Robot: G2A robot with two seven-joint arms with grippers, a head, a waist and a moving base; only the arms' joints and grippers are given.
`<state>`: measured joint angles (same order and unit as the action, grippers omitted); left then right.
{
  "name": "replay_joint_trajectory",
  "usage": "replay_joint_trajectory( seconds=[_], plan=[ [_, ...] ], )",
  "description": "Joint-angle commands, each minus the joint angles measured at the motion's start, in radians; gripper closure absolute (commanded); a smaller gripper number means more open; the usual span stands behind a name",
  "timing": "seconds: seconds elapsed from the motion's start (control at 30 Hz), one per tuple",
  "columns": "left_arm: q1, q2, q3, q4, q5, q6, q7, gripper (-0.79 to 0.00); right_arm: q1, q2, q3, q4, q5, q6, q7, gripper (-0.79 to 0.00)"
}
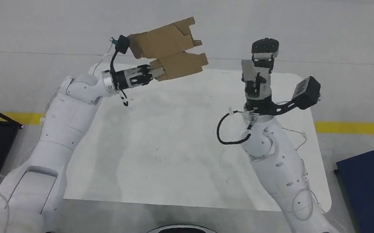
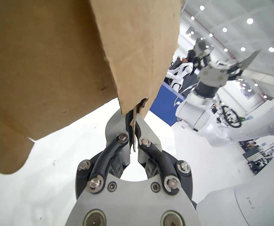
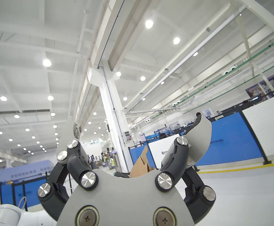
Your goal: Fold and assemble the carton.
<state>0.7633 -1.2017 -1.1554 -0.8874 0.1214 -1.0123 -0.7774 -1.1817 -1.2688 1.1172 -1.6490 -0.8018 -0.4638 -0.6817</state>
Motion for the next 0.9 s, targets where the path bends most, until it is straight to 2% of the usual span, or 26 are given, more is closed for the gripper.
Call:
replay_joint_trajectory(
  seconds=[0.0, 0.17, 0.37, 0.5, 0.67, 0.87],
  plan=[
    [-0.011, -0.001, 0.014, -0.006, 0.109, 0.0, 0.046, 0.0, 0.029, -0.001, 0.002, -0.011, -0.005, 0.018, 0.097, -0.785],
    [-0.008, -0.001, 0.048, -0.062, 0.351, 0.0, 0.181, 0.0, 0.145, -0.009, -0.014, 0.003, -0.002, 0.07, 0.318, -0.785],
    [0.017, 0.006, 0.047, -0.138, 0.563, 0.017, 0.304, 0.0, 0.257, -0.026, -0.04, 0.059, 0.034, 0.132, 0.472, -0.785],
    [0.035, 0.018, 0.022, -0.187, 0.605, 0.031, 0.334, 0.0, 0.288, -0.029, -0.061, 0.085, 0.031, 0.148, 0.634, -0.785],
    [0.046, 0.034, -0.005, -0.232, 0.613, 0.017, 0.305, 0.0, 0.309, -0.026, -0.071, 0.088, 0.004, 0.149, 0.823, -0.785],
    [0.054, 0.052, -0.029, -0.27, 0.577, 0.0, 0.275, 0.0, 0.32, -0.029, -0.092, 0.093, -0.005, 0.173, 0.947, -0.785]
  ],
)
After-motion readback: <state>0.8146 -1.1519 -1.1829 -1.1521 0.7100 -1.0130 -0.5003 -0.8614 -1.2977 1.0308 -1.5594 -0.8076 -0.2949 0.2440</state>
